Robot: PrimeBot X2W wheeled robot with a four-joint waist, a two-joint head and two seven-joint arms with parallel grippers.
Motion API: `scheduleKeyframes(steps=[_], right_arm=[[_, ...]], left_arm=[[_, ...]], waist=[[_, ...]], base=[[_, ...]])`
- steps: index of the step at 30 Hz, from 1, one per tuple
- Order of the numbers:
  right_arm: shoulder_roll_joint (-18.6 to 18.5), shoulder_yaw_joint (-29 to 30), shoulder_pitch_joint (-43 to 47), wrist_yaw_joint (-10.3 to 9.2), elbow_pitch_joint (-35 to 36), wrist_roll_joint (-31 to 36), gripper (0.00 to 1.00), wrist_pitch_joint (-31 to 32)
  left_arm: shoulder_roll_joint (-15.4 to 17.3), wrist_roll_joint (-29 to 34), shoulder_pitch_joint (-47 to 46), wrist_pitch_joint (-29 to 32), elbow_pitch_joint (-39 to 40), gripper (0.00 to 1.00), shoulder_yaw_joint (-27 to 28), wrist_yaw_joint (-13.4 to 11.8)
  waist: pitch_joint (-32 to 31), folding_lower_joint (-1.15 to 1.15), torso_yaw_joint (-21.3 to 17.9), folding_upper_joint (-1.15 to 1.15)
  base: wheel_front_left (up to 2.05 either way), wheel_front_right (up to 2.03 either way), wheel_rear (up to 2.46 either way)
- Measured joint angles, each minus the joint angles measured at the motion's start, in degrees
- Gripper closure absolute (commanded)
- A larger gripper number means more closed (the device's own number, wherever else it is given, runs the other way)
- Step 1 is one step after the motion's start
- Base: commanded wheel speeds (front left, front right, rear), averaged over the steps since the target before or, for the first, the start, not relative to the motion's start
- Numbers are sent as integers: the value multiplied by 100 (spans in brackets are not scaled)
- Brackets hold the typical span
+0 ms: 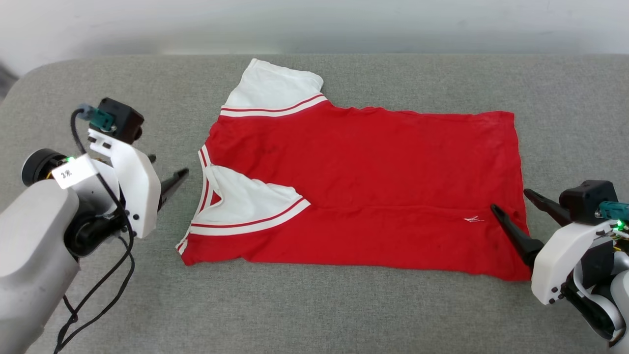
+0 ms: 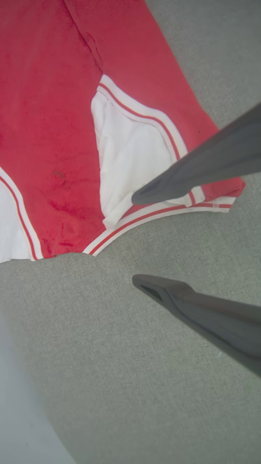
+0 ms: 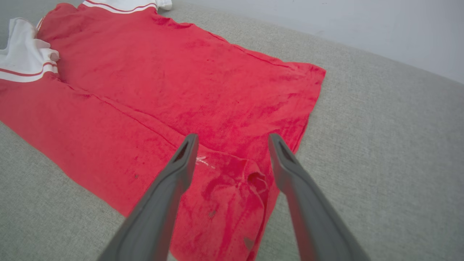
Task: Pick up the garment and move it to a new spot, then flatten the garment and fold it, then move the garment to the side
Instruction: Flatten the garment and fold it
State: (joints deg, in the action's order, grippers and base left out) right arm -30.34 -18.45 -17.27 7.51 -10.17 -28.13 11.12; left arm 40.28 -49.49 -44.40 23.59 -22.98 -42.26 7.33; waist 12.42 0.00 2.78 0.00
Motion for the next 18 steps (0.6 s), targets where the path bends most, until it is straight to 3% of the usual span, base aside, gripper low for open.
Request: scheduleKeyframes(steps=[7, 18], right_arm=[[102, 1, 14, 0, 104, 60, 0, 89], [209, -107, -194, 0, 130, 99, 0, 183]], left_arm=[[285, -765, -66, 1695, 381, 0, -280, 5], [318, -1129, 210, 2428, 80, 0, -626, 5]], waist=[[90, 0, -91, 0], [380, 0, -359, 0]], base=[[0, 0, 0], [0, 0, 0]])
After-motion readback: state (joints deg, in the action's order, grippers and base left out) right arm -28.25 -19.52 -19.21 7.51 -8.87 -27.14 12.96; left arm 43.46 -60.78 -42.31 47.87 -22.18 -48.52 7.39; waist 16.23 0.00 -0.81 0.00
